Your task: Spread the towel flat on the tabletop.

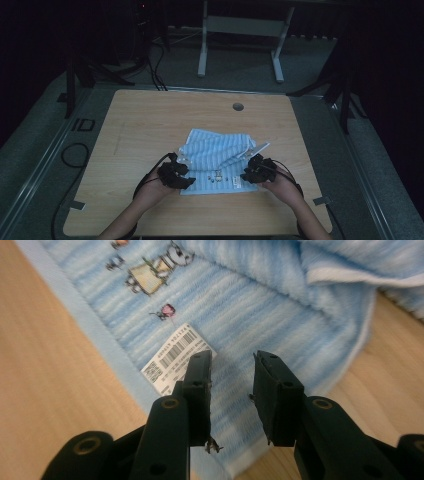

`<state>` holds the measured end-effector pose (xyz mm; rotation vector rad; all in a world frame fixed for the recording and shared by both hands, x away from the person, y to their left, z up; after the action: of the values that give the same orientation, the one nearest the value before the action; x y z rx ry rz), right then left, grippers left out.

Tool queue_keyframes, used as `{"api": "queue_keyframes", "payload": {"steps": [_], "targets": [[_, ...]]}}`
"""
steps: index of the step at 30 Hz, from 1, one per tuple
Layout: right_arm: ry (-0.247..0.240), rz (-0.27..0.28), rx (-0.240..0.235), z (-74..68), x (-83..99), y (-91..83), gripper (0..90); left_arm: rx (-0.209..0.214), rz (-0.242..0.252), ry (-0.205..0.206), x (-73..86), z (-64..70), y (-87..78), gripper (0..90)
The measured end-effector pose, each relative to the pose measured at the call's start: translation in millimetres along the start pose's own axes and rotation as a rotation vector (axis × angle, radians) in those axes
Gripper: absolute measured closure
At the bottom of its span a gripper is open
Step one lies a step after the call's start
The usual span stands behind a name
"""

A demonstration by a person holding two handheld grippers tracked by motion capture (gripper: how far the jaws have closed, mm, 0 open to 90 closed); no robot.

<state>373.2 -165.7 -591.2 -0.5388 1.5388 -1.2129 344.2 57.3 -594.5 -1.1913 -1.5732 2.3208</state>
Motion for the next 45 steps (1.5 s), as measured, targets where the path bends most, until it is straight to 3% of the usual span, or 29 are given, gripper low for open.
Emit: {"api": "queue_keyframes", "payload": {"steps": [4, 8, 15, 21, 25, 27, 30, 32, 39, 42, 45], "targets": [[0.005, -0.045, 0.007, 4.2, 3.9, 16.8, 68.0, -0.005, -0.022, -0.005, 2.0, -6.0, 14.8, 54.5], [0.007, -0.034, 0.018, 12.4, 1.8, 18.8, 68.0, -0.009, -0.010, -0.023, -5.8, -13.6, 22.9, 54.5], [0.014, -0.035, 0.043, 39.7, -9.1, 26.8, 67.5, -0.064, -0.005, -0.030, -29.1, -30.1, 35.7, 54.5], [0.036, -0.063, 0.048, 71.2, -20.8, 34.6, 66.6, -0.091, -0.043, -0.014, -50.4, -44.7, 46.0, 54.2], [0.041, -0.088, 0.047, 80.1, -25.6, 37.2, 65.8, -0.111, -0.058, -0.029, -58.6, -55.3, 47.4, 53.1], [0.027, -0.109, 0.046, 79.6, -25.7, 35.0, 63.3, -0.102, -0.034, -0.032, -60.0, -52.1, 41.0, 48.6], [0.006, -0.063, 0.037, 72.9, -25.7, 24.0, 62.8, -0.054, 0.000, 0.013, -56.1, -37.8, 27.5, 45.7], [-0.007, -0.051, 0.030, 66.5, -20.7, 17.3, 62.3, -0.035, -0.005, 0.055, -48.9, -28.8, 21.8, 45.6], [-0.060, -0.082, 0.018, 46.1, 2.2, 11.2, 59.4, -0.045, -0.046, 0.078, -33.0, -22.1, 27.5, 45.6], [-0.077, -0.109, 0.025, 45.7, 7.8, 16.4, 59.9, -0.056, -0.065, 0.081, -30.8, -23.5, 33.2, 45.7], [-0.060, -0.105, 0.021, 47.8, 7.3, 17.9, 63.0, -0.065, -0.072, 0.085, -30.9, -23.1, 37.4, 47.1]]}}
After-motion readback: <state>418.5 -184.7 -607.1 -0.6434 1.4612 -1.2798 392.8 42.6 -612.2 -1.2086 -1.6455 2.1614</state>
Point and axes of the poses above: each handheld gripper's, and its own axes: y roughly forward along the jaws, x roughly out of its underside, z roughly to its right, the point moved 9 cm from there along y, roughly forward along the jaws, and after that the axes turned 11 degrees about -y, right-handed, at the moved point
